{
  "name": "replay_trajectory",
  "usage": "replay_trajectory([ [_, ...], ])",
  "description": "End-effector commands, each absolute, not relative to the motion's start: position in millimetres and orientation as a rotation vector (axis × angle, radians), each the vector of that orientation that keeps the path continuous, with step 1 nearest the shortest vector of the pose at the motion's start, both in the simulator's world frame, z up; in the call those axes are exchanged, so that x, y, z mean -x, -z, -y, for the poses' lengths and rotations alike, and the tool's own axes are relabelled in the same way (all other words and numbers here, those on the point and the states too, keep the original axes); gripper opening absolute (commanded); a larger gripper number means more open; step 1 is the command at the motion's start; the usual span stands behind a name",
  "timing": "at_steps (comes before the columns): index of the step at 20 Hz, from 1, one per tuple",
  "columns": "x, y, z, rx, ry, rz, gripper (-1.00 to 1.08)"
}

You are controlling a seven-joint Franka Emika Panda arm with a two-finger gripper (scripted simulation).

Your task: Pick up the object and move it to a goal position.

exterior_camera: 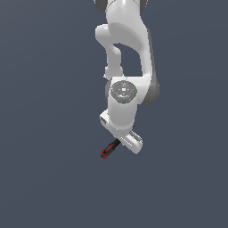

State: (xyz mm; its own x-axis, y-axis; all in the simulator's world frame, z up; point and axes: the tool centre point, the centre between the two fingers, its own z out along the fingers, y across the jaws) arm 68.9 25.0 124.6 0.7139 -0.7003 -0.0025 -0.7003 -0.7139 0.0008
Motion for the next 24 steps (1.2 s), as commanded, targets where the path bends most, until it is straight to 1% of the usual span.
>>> replay_trajectory([
  [1, -62, -153, -20, 2.907, -0.002, -1.188, -1.00],
  [17, -19, -336, 11, 2.907, -0.001, -1.190, -1.00],
  [24, -6, -399, 21, 2.908, 0.000, -1.189, -1.00],
])
